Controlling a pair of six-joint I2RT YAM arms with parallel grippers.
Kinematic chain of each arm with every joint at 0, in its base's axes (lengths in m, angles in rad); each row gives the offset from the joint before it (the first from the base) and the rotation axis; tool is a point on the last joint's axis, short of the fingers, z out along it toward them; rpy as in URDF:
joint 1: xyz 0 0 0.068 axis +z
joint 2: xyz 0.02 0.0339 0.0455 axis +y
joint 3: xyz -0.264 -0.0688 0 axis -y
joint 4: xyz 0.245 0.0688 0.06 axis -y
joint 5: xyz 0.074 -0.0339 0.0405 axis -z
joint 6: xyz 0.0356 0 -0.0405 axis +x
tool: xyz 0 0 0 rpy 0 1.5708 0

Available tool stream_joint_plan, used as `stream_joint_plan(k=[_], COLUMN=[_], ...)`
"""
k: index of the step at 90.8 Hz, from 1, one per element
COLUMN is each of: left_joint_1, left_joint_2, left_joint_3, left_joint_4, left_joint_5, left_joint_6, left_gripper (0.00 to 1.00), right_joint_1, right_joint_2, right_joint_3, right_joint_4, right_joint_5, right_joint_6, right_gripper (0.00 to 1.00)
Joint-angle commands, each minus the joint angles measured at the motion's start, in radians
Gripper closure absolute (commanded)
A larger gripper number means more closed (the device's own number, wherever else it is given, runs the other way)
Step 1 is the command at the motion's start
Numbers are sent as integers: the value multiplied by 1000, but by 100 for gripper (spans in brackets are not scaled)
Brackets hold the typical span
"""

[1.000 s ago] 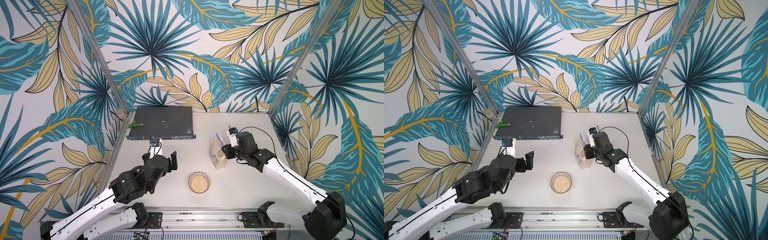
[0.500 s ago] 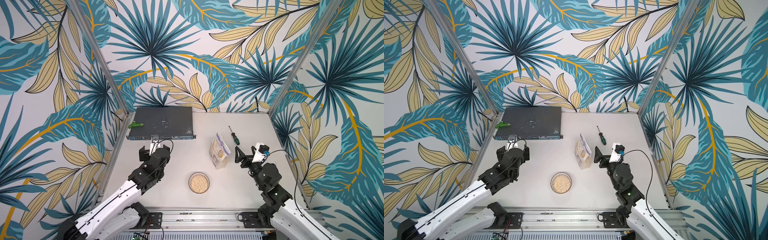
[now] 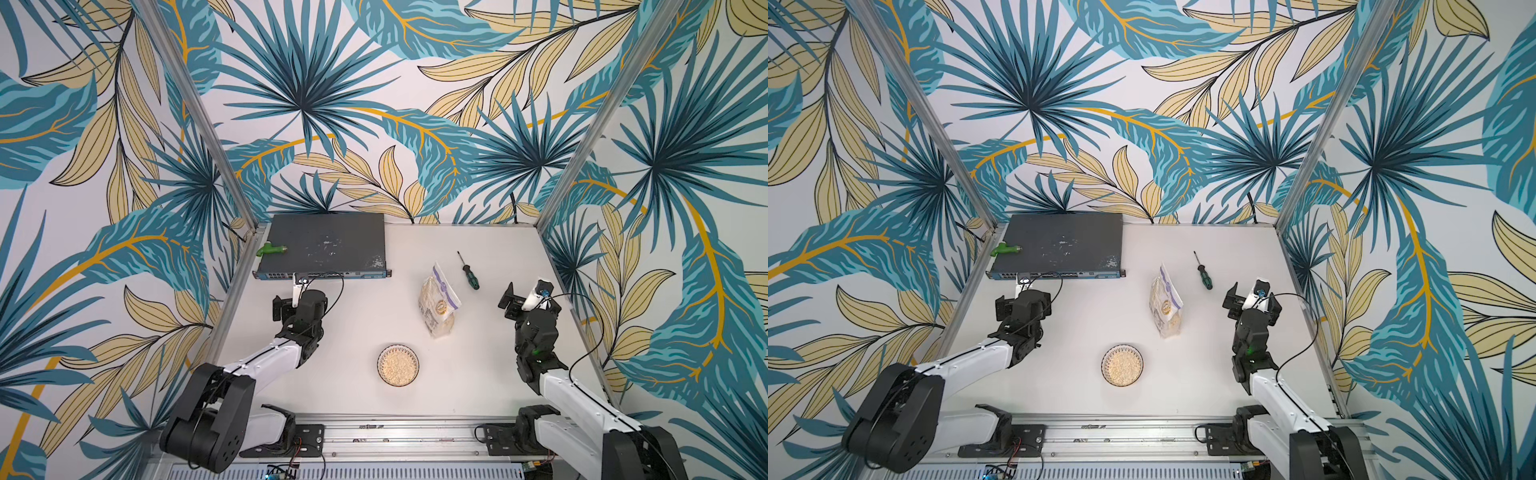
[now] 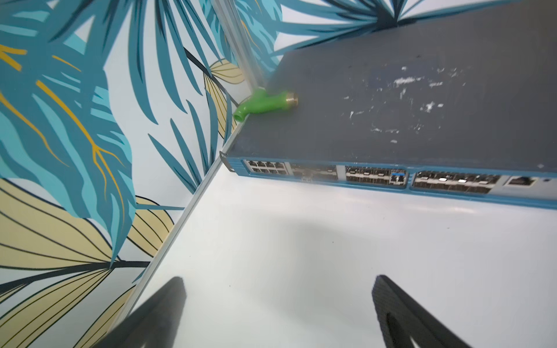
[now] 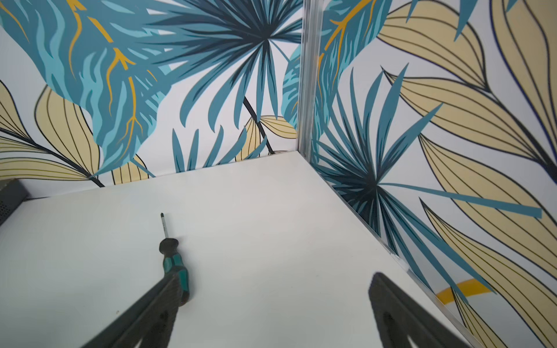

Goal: Pour the oats into the breakfast bowl
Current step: Reset both arms

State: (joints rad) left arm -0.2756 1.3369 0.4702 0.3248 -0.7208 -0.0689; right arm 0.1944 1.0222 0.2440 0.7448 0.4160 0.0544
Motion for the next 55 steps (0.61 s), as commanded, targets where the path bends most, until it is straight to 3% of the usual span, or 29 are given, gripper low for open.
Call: stream_joint_plan(k=[1, 19, 31, 39, 44, 55], left_joint_1=[13, 26, 65, 138, 160, 192], left_joint_2=[40, 67, 58, 138, 188, 177], left_joint_3=[18, 17, -84, -106, -89, -74], left_joint_4=[167, 231, 439, 548, 566, 511], left_joint_5=[75, 159, 278, 393, 407, 465], left_joint_6=[60, 113, 187, 142, 125, 105], left_gripper=[0, 0, 0, 0, 0, 0], right_joint_1=[-32, -67, -107, -123, -142, -182], right_joint_2=[64, 233, 309, 354, 401, 504], right_joint_3=[-62, -83, -45, -36, -52, -69], right_joint_4=[185, 399, 437, 487, 566, 672], right_joint_5=[-188, -221, -277, -331, -344, -361], right_joint_6=[-55, -63, -63, -81, -64, -37], right_gripper=[0, 0, 0, 0, 0, 0])
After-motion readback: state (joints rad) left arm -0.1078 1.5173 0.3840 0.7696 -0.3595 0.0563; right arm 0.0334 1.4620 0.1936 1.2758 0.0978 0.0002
